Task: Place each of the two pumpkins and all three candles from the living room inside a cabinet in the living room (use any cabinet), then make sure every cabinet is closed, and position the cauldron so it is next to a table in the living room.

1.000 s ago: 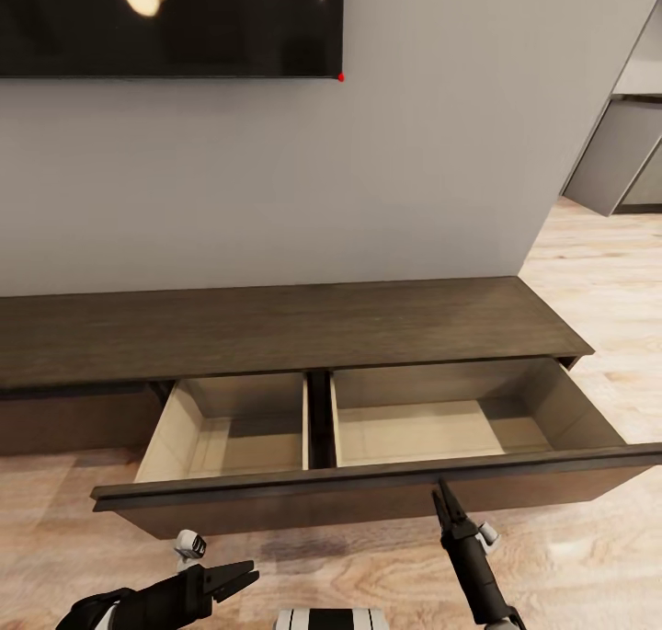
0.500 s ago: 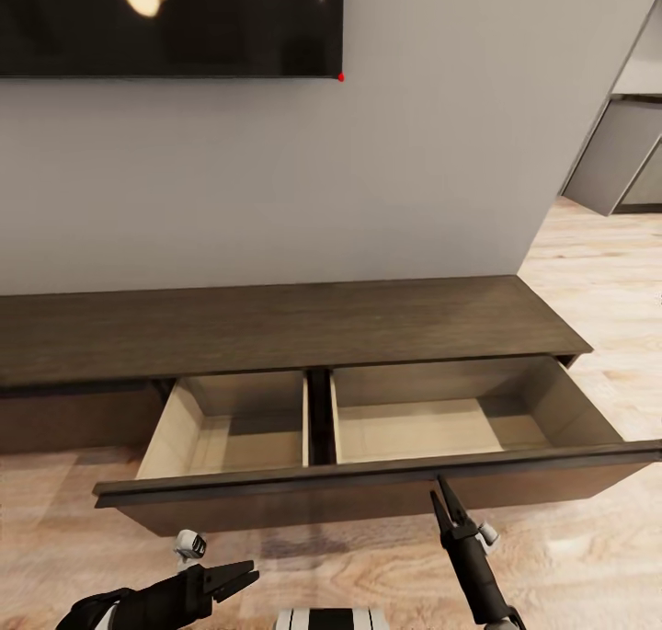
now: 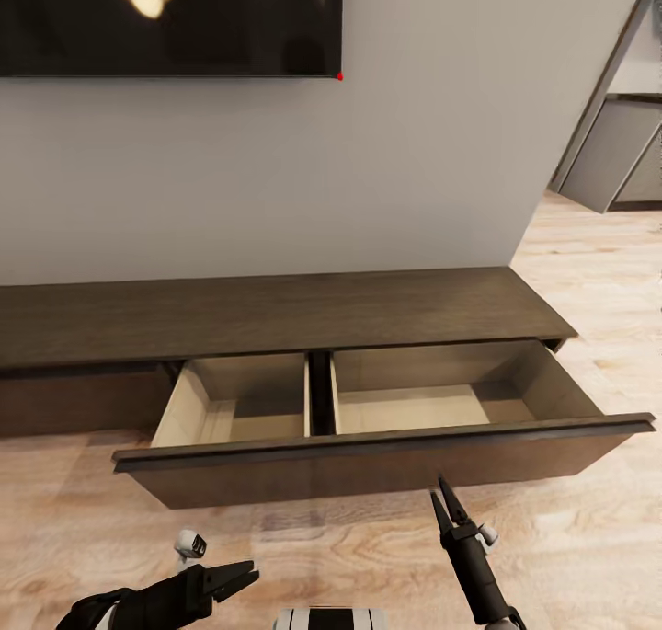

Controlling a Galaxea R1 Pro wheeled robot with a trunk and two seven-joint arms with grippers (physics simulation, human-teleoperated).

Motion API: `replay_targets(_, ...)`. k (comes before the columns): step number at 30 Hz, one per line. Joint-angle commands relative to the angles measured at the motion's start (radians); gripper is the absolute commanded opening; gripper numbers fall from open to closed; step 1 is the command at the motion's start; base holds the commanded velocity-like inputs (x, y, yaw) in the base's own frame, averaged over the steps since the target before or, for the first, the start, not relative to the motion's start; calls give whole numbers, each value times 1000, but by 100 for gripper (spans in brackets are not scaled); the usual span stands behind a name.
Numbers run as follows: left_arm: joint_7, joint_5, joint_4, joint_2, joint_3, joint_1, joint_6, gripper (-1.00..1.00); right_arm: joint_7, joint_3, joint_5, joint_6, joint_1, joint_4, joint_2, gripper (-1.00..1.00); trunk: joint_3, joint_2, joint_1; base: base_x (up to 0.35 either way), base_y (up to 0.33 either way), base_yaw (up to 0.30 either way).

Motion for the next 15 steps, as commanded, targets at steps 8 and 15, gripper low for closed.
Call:
replay_targets(8, 1, 8, 0, 0, -4, -1, 10, 100, 3, -5, 8, 2, -1, 3, -1, 100, -1, 0, -1, -168, 0, 0)
replay_targets(15, 2, 7, 0, -2, -4, -1, 10, 100, 3, -2, 17, 4, 0, 9, -3, 100, -1, 0, -1, -166, 0, 0)
